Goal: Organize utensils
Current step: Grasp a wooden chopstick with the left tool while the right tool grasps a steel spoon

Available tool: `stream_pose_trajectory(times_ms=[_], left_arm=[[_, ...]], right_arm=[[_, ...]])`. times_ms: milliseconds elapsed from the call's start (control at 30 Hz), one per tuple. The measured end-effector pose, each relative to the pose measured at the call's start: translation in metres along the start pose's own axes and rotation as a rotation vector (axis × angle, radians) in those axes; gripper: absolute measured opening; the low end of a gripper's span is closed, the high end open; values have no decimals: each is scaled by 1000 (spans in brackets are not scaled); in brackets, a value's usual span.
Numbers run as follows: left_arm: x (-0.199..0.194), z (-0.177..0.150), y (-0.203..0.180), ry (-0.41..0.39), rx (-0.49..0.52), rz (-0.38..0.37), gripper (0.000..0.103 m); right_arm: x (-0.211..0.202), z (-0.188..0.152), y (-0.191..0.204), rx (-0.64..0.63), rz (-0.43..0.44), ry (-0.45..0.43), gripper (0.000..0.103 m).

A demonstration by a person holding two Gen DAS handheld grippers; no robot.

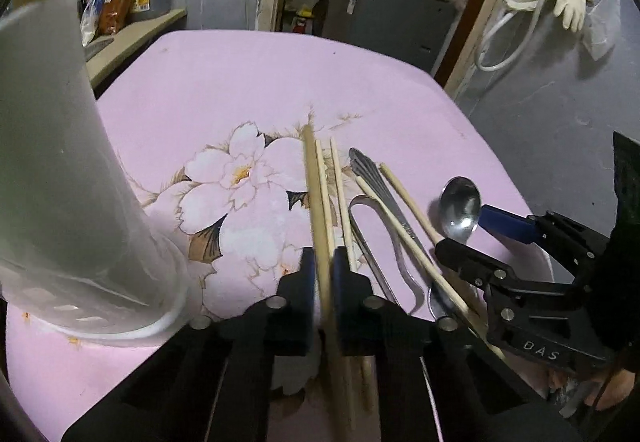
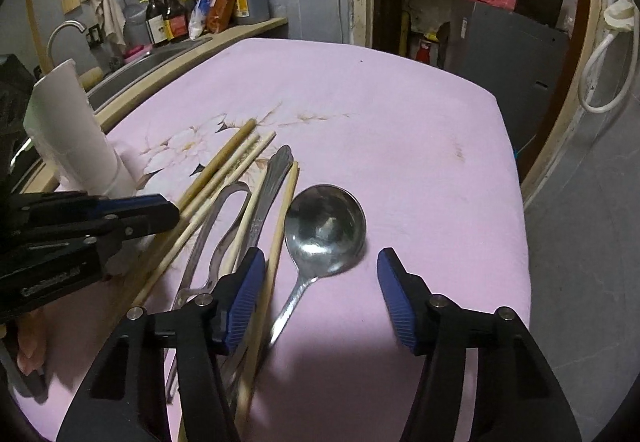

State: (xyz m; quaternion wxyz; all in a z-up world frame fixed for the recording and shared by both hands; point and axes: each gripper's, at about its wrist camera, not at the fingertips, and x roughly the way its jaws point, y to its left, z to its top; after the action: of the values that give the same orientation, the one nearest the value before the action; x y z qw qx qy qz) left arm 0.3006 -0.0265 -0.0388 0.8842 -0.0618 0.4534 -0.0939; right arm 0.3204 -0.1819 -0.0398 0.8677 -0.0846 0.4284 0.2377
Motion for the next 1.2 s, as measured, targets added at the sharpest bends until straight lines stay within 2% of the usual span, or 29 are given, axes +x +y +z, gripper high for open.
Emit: stream_pose_trajectory(times_ms=[267,400,500,733,867,1033,1200], left_arm=[[1,4,2,8,-8,-8,5],[1,3,-2,10,-30,-21,5],[-1,-1,-1,21,-54,-34,4],[-25,-19,5,24,-83,-36,4],[-33,-29,5,31,-45,-13,5],[-27,-27,-2,83,-25,0,6],[-25,-24,-8,111,18,14,6]], right_arm=[[11,8,3,6,-19,5,52],[11,8,1,15,-23,-4,39],[9,7,-3,37,-4,-11,37],[-3,0,-1,32,15,-33,37],[-11,-7,1,26,21,-45,37],[-14,-10,1,37,24,-53,36],[-26,-15,4,27,23,-104,36]])
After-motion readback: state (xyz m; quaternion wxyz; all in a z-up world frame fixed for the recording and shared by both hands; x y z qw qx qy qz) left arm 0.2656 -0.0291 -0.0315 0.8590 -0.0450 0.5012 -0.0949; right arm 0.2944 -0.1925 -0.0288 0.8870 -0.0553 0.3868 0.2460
